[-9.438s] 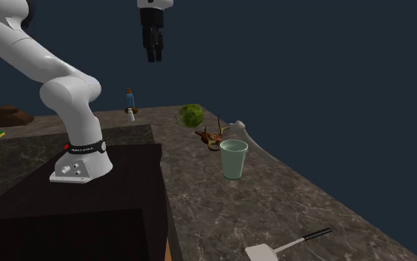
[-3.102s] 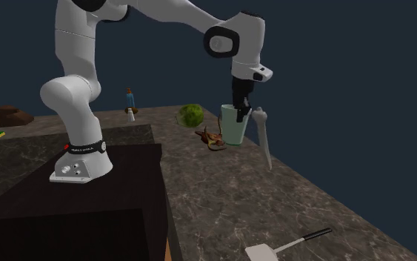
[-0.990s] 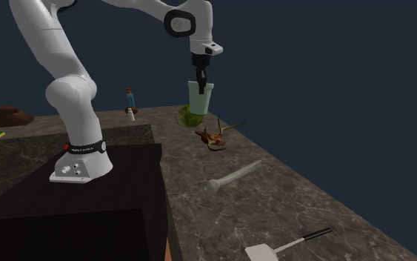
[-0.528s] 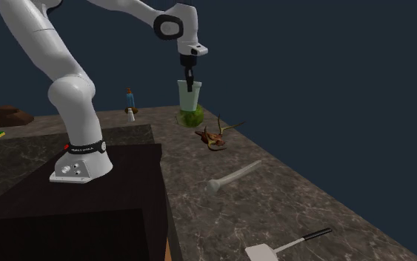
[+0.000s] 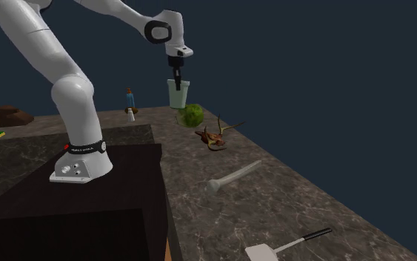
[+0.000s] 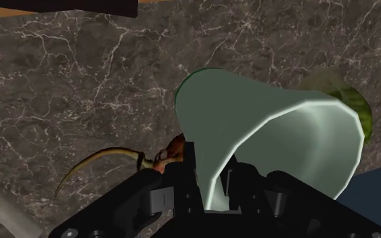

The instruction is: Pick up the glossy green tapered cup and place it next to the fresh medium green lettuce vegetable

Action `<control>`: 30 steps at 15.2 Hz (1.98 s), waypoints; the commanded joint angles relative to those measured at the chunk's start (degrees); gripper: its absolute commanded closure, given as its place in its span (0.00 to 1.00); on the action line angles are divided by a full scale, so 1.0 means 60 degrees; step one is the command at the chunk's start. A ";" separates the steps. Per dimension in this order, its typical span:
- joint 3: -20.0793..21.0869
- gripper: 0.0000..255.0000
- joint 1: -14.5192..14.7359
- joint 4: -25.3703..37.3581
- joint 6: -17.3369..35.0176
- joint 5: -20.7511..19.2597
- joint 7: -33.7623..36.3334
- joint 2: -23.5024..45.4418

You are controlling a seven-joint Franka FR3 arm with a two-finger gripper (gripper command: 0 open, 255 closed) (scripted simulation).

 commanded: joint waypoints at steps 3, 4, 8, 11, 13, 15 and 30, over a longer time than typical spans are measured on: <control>0.0762 1.00 0.0417 0.0005 0.0164 0.0230 0.1024 -0.0125; 0.0951 1.00 0.0511 0.0030 0.0223 0.0275 0.1269 -0.0111; 0.1733 1.00 0.0838 0.0238 0.0467 0.0391 0.2271 0.0059; 0.2335 1.00 0.1035 0.0508 0.0658 0.0383 0.3060 0.0307; 0.2751 1.00 0.1132 0.0739 0.0785 0.0320 0.3607 0.0527; 0.3174 1.00 0.1206 0.1011 0.0913 0.0200 0.4177 0.0795; 0.4413 1.00 0.1243 0.0851 0.2708 -0.0461 0.5503 0.2266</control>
